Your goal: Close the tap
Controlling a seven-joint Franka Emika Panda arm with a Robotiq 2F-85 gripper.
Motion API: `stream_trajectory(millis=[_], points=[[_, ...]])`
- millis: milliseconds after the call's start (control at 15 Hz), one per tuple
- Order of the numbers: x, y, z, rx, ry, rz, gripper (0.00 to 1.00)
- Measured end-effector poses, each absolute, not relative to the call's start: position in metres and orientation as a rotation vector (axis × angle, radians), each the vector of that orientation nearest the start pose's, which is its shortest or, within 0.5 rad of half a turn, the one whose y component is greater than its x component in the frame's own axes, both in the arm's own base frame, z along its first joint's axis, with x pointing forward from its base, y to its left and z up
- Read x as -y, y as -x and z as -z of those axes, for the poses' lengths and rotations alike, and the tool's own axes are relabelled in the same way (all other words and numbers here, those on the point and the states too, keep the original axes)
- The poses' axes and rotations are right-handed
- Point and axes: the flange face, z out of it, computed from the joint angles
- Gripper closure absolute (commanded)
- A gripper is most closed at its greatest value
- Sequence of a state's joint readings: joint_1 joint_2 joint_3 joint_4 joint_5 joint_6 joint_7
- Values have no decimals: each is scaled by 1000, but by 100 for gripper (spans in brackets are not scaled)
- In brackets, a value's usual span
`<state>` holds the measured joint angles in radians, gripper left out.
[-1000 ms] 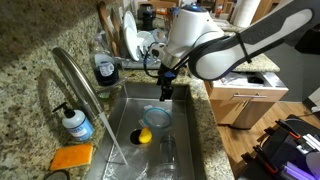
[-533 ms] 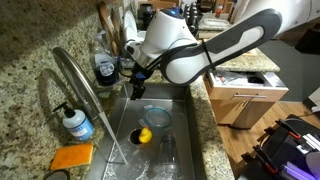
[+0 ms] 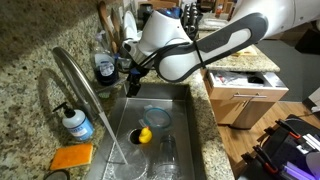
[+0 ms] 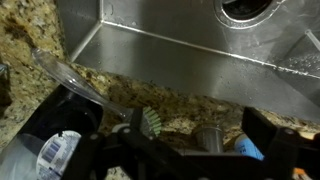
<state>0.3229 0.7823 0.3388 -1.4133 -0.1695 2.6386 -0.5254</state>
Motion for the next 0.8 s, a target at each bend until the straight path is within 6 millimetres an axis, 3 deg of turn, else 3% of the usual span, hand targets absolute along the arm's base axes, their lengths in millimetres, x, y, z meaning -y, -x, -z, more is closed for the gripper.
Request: stream_trajectory(millis=[400,800], points=[[-429,-680,-275,1583,2422,673,0],[-456,-700,-271,1587,2348,771,0]])
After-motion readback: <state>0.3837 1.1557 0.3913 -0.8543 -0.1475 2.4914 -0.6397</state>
